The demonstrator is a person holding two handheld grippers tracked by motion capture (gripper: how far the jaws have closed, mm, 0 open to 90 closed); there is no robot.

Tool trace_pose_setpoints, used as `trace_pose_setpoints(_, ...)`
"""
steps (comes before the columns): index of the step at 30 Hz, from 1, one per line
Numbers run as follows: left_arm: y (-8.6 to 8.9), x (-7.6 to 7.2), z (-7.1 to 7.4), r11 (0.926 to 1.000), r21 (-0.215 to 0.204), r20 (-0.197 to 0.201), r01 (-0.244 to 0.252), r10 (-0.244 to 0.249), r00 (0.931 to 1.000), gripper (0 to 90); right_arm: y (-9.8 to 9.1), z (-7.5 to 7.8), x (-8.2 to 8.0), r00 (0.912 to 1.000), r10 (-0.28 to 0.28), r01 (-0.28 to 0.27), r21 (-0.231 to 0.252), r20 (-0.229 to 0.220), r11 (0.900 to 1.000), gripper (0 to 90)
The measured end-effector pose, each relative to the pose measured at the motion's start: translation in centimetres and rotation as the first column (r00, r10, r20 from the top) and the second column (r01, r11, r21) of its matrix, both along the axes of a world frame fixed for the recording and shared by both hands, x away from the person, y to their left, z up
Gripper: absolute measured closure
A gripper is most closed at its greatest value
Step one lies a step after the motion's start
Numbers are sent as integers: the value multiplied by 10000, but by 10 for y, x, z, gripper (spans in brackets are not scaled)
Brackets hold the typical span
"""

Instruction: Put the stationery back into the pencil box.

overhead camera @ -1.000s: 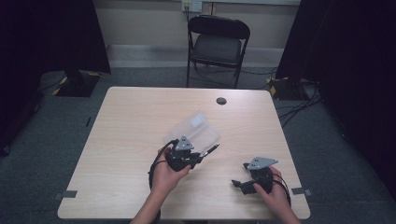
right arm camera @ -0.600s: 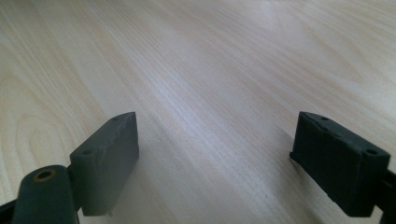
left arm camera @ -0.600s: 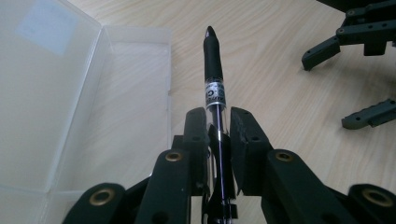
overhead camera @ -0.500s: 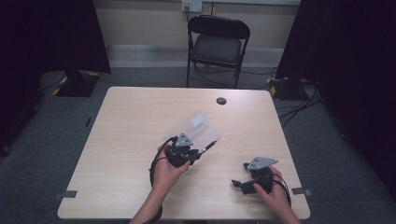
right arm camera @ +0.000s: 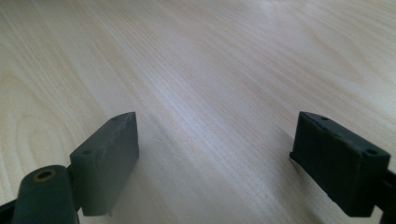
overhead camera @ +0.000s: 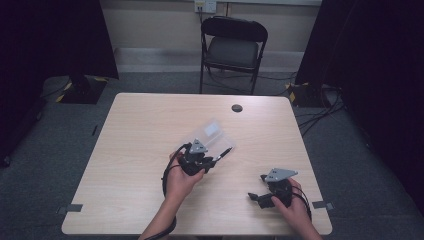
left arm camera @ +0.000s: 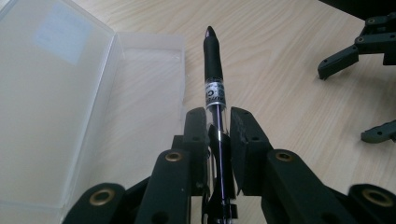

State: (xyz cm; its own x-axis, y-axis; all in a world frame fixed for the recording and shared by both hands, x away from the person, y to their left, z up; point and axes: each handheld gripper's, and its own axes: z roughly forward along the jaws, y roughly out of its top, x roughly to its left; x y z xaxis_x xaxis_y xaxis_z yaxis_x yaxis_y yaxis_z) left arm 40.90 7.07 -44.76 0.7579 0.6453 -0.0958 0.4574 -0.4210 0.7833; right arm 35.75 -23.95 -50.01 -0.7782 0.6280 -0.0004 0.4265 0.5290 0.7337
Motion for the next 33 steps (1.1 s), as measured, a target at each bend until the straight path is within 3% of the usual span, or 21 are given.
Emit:
trace_pose_setpoints(9, -1, 7, 0, 9997, -223, 72, -91, 92, 9999, 775, 0, 0, 0, 10000, 11, -11, -8, 12, 10000, 137)
trace_pose_setpoints(25, -5, 19, 2, 9997, -51, 88, -251, 252, 9996, 775, 0, 0, 0, 10000, 2, -2, -3, 1, 10000, 137)
trace_pose_setpoints(33, -10, 26, 0, 9989, -289, 74, -378, 380, 9992, 775, 0, 0, 0, 10000, 6, -6, 1, 11, 10000, 137)
